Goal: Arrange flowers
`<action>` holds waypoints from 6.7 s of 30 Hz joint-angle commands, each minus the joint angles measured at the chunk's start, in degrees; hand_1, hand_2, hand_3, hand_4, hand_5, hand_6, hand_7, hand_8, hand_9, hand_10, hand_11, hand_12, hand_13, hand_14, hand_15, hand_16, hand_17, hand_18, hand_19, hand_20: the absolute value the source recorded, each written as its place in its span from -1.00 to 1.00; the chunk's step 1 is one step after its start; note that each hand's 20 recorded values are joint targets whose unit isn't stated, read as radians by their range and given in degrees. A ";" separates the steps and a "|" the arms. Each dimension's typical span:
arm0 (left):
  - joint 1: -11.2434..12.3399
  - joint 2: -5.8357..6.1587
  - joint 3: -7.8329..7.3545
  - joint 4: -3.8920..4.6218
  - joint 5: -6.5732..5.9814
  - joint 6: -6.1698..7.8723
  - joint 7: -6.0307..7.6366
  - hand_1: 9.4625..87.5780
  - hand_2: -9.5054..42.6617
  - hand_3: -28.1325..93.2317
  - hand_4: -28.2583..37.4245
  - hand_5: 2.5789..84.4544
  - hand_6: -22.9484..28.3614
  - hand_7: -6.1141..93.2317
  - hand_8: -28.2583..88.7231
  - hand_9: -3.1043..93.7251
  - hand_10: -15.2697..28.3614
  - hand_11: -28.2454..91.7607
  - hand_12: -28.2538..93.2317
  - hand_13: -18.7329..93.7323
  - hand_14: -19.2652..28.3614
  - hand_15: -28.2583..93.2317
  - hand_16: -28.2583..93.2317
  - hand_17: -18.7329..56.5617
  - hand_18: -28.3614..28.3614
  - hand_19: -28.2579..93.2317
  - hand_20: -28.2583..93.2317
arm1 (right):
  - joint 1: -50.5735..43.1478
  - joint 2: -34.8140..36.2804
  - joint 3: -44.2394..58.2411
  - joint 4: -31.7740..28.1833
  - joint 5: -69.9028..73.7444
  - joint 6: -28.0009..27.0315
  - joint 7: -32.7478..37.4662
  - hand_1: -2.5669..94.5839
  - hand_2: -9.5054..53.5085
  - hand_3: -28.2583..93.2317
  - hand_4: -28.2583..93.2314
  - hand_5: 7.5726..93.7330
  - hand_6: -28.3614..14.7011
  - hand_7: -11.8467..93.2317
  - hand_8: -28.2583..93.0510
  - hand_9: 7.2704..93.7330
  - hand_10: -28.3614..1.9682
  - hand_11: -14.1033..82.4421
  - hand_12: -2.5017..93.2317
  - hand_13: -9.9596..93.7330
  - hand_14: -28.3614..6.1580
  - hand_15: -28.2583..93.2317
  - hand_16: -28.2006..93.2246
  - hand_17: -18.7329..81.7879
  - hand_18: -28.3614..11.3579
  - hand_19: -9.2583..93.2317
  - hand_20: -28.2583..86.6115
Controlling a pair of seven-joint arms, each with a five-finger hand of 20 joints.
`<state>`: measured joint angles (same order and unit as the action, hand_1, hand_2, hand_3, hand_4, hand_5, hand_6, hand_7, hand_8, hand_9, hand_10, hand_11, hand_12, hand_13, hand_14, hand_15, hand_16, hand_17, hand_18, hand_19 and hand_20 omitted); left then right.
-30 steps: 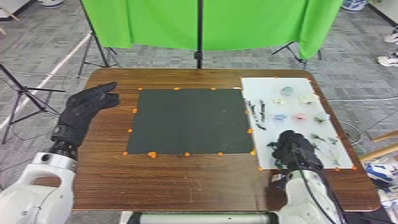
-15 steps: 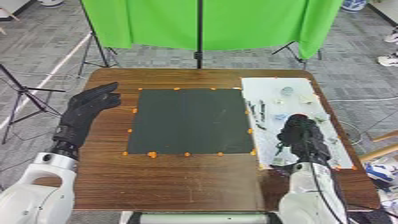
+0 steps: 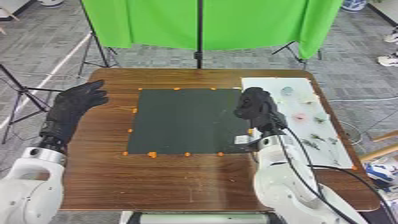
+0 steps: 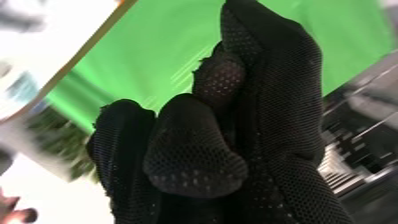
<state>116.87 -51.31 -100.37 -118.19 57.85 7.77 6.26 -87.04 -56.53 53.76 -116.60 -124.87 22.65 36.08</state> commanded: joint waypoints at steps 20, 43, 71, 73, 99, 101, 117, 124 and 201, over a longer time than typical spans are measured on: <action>2.37 -1.26 -2.35 -1.17 3.55 -1.03 -1.46 -0.53 -0.55 0.48 -0.82 0.04 0.13 -0.68 -0.59 -0.03 0.41 -0.22 -0.32 -0.01 0.65 -0.15 -0.56 -0.27 0.49 -0.25 -0.26 | -6.05 1.62 7.50 -2.49 -8.94 -26.90 7.68 -0.45 -1.00 0.39 -0.65 0.43 -0.09 0.02 -0.64 0.73 -0.25 0.17 -0.15 0.96 0.42 0.47 0.11 0.76 -0.10 1.00 0.48; 2.10 -1.73 -0.84 -1.42 5.66 -1.32 -3.04 -0.52 -0.58 0.47 -0.80 0.03 0.13 -0.69 -0.59 -0.03 0.41 -0.22 -0.32 -0.01 0.66 -0.15 -0.56 -0.27 0.49 -0.25 -0.26 | -9.35 0.96 11.69 1.13 -8.02 -31.61 13.82 -0.41 -1.00 0.35 -0.61 0.44 -0.20 -0.19 -0.59 0.76 -0.28 0.13 -0.18 0.98 0.46 0.43 0.11 0.79 -0.02 1.00 0.39; 1.78 -1.99 -0.51 -1.58 6.02 -2.14 -3.71 -0.52 -0.60 0.47 -0.79 0.03 0.12 -0.68 -0.59 -0.03 0.42 -0.22 -0.32 -0.01 0.66 -0.16 -0.56 -0.28 0.50 -0.25 -0.27 | -8.35 0.89 14.88 0.18 -3.96 -37.78 16.01 -0.53 -0.99 0.35 -0.64 0.54 -0.23 -0.56 -0.60 0.90 -0.48 -0.40 -0.53 1.00 0.38 0.34 -0.11 0.82 0.12 0.96 0.15; 1.86 -2.05 -0.60 -1.62 6.09 -2.18 -3.73 -0.52 -0.60 0.47 -0.78 0.03 0.12 -0.68 -0.59 -0.03 0.41 -0.23 -0.32 -0.01 0.66 -0.16 -0.56 -0.28 0.50 -0.25 -0.27 | -8.17 0.70 14.41 0.59 -4.35 -37.52 15.96 -0.52 -1.00 0.34 -0.64 0.52 -0.25 -0.58 -0.61 0.90 -0.51 -0.42 -0.55 1.00 0.38 0.33 -0.12 0.82 0.14 0.94 0.14; 2.02 -2.81 -0.87 -2.10 6.56 -1.90 -4.22 -0.47 -0.64 0.46 -0.73 0.02 0.12 -0.68 -0.59 -0.04 0.41 -0.23 -0.32 -0.02 0.66 -0.16 -0.55 -0.29 0.49 -0.26 -0.27 | -10.45 -3.66 9.42 5.79 -7.80 -36.78 14.36 0.75 -1.00 -0.89 0.16 0.25 -0.08 0.20 -0.19 0.90 -0.07 0.07 -0.36 1.00 0.57 0.46 -0.16 0.89 0.23 0.85 0.34; 2.12 -2.83 -0.97 -2.18 6.52 -1.83 -4.18 -0.46 -0.64 0.46 -0.72 0.02 0.12 -0.69 -0.59 -0.05 0.41 -0.23 -0.32 -0.02 0.66 -0.16 -0.55 -0.29 0.49 -0.26 -0.27 | -10.84 -3.62 9.69 5.87 -6.84 -36.02 14.13 0.88 -1.00 -0.98 0.24 0.19 -0.06 0.35 -0.20 0.90 0.03 0.06 -0.22 1.00 0.60 0.47 -0.15 0.89 0.22 0.87 0.36; 2.14 -2.78 -1.21 -2.14 5.50 -2.43 -3.67 -0.43 -0.63 0.45 -0.67 0.01 0.11 -0.68 -0.59 -0.06 0.40 -0.23 -0.31 -0.03 0.64 -0.16 -0.55 -0.28 0.48 -0.27 -0.27 | -13.37 1.52 15.93 -0.65 -7.63 -27.22 10.70 0.90 -1.00 -0.88 0.57 0.15 -0.12 0.50 -0.22 0.85 -0.10 0.14 0.00 1.00 0.66 0.56 -0.08 0.88 0.13 0.96 0.42; 2.02 -2.75 -1.05 -2.07 5.36 -2.82 -3.67 -0.43 -0.63 0.45 -0.67 0.01 0.12 -0.68 -0.60 -0.06 0.41 -0.23 -0.31 -0.03 0.64 -0.17 -0.55 -0.28 0.47 -0.28 -0.27 | -13.99 3.11 19.87 -5.19 -6.77 -23.96 9.09 0.89 -1.00 -0.86 0.58 0.15 -0.13 0.52 -0.23 0.85 -0.12 0.16 0.00 1.00 0.66 0.57 -0.07 0.87 0.10 0.99 0.41; 2.87 -2.22 -1.54 -2.89 6.97 -2.41 -4.44 -0.41 -0.68 0.45 -0.65 0.01 0.11 -0.68 -0.60 -0.06 0.40 -0.23 -0.31 -0.03 0.64 -0.17 -0.55 -0.32 0.44 -0.32 -0.28 | -11.12 2.41 16.48 -4.14 -7.82 -38.91 15.06 -0.08 -1.00 0.32 -0.84 0.40 -0.30 -0.61 -0.64 0.73 -0.49 -0.46 -0.66 1.00 0.47 0.12 -0.31 0.89 0.35 1.00 -1.00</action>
<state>118.98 -53.45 -101.77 -120.87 64.43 5.08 2.54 -97.91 -53.99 70.94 -121.50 -130.39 -16.75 49.31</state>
